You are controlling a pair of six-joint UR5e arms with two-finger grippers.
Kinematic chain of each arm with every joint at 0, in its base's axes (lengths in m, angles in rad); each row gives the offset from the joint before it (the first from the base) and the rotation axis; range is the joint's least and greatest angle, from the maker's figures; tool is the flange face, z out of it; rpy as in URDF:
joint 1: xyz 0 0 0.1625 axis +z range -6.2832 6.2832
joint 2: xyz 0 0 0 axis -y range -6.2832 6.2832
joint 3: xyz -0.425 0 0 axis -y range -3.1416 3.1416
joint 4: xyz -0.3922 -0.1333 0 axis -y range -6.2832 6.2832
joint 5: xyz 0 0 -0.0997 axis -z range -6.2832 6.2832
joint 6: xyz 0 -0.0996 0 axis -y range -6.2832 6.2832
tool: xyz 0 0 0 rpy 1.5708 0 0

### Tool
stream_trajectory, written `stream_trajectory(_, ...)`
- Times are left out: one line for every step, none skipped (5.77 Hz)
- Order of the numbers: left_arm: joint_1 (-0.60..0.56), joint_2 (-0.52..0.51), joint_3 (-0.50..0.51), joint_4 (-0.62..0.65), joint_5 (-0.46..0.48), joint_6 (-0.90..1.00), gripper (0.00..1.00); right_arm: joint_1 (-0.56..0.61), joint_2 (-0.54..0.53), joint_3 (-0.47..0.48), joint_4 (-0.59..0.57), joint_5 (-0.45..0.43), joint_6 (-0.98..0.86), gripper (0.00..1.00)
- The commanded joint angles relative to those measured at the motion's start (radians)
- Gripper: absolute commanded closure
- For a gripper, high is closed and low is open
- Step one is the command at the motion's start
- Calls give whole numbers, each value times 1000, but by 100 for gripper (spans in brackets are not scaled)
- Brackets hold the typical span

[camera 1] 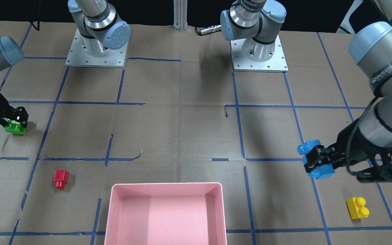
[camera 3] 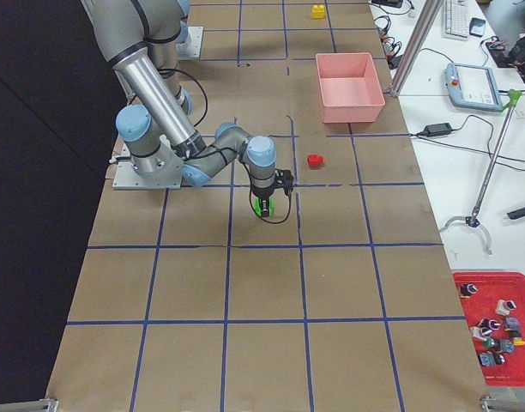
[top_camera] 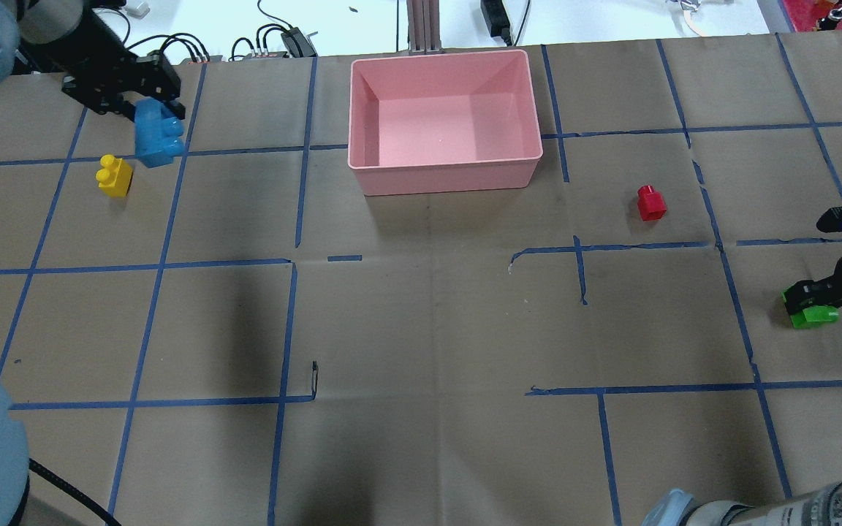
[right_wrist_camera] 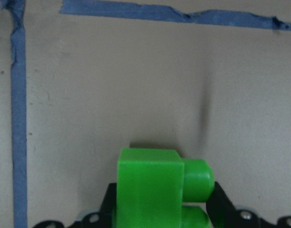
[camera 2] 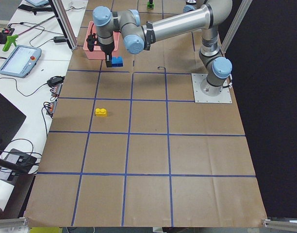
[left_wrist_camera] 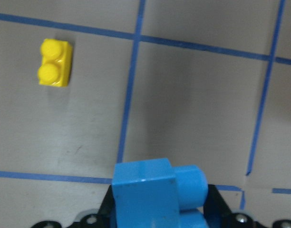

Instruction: Put all blocks into box

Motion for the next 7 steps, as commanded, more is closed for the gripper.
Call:
stream_trajectory(-226,-174,214,4,-4,-181,100,11,-28,-120,161,-2,5,91)
stream_trajectory(-291,-267,303,36,-1,-208,100,18,-36,-154,197,71,-1,94)
stream_trajectory(-306,-381,391,76,-2,-208,100,22,-48,-221,235,77,-20,94)
stream_trajectory(-310,-467,439,175,-2,-208,100,23,-56,-316,273,58,-21,93)
stream_trajectory(-326,-509,447,279,4,-210,99,37,-53,-379,348,73,-47,95)
stream_trajectory(-332,-508,442,278,7,-237,90,98,-44,-415,338,128,-40,96)
stream_trajectory(-361,-508,439,288,13,-286,48,144,-44,-476,353,145,-32,96)
